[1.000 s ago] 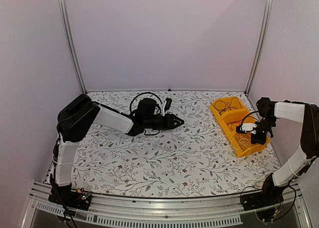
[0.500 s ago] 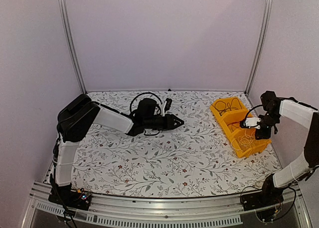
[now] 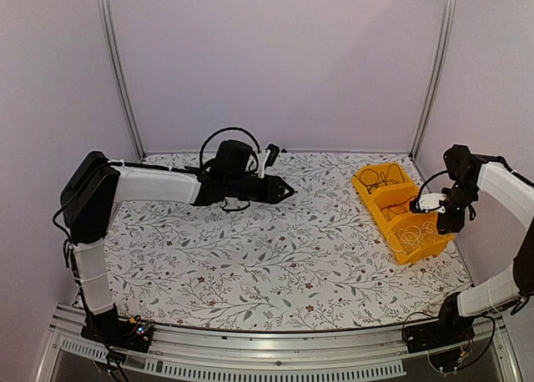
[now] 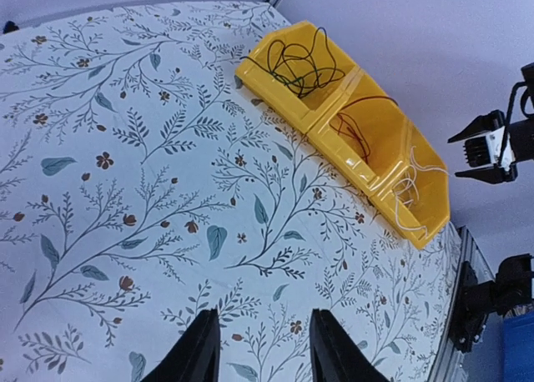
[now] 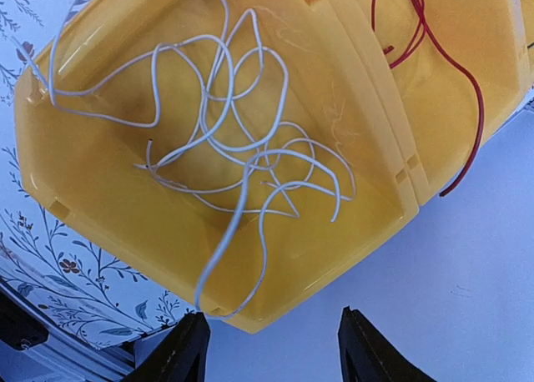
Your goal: Untangle the cables
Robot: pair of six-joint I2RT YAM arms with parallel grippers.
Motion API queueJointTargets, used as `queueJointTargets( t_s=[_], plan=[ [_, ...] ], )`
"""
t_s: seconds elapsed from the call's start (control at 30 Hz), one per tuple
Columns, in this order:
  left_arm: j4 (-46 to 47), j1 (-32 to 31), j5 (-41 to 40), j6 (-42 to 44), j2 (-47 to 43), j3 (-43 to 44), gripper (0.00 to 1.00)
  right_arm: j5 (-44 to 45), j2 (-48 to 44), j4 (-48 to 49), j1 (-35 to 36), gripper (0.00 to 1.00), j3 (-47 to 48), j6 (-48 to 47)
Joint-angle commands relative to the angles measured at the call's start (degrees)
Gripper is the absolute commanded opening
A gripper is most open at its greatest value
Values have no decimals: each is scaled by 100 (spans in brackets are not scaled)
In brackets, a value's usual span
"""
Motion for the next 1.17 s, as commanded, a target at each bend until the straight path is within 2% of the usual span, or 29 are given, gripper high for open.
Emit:
queueJointTargets(
  t_s=[0.0, 0.07, 0.17, 0.27, 0.3, 0.4, 0.47, 0.5, 0.57, 0.63, 0.7, 0.77, 0.9, 1.0, 1.1, 1.13],
  plan=[
    [-843, 63, -470, 519, -326, -139, 38, -241, 62, -147, -10, 58, 479, 23],
    [-860, 62, -517, 522, -399, -192, 38, -652, 76, -98, 10, 60, 733, 23],
    [-1143, 64, -428, 484, -463, -166, 38, -1484, 338, -771, 199, 62, 1388, 114],
    [-1469, 57, -372, 507, -613, -25, 38, -2366, 660, -793, 339, 64, 2262, 572],
    [-1665, 66, -464, 575, -695, 68, 38, -2697, 745, -593, 339, 65, 2593, 772],
    [-2509, 88, -982, 953, -941, 660, 38, -3444, 805, 625, 334, 72, 2763, 1692],
    [-3133, 110, -1439, 1219, -1043, 1104, 39, -3484, 756, 1774, 341, 97, 2508, 2482],
    [-3396, 134, -1665, 1357, -1085, 1304, 40, -3408, 744, 2294, 340, 99, 2394, 3112],
    [-3817, 164, -2140, 1620, -1184, 1546, 41, -3215, 839, 2966, 336, 99, 2350, 3789],
    [-3930, 213, -2626, 1877, -1302, 1598, 41, -3415, 1006, 3113, 337, 99, 2491, 4338],
    [-3857, 287, -3008, 2124, -1440, 1530, 42, -3321, 964, 3784, 341, 99, 2276, 5147],
    [-3662, 368, -3258, 2348, -1588, 1455, 47, -3266, 747, 4481, 338, 99, 1961, 5709],
    [-2865, 580, -3543, 2535, -1974, 1042, 56, -3093, 276, 5389, 339, 99, 1427, 6113],
    [-1884, 905, -3152, 2438, -2446, 202, 60, -3446, 169, 5462, 342, 99, 1237, 6578],
    [-1238, 1404, -2328, 1817, -2895, -736, 64, -3825, -16, 5809, 554, 99, 582, 6706],
    [-1097, 1480, -2211, 1715, -3017, -919, 72, -3866, -56, 5901, 558, 99, 429, 6619]
  ],
)
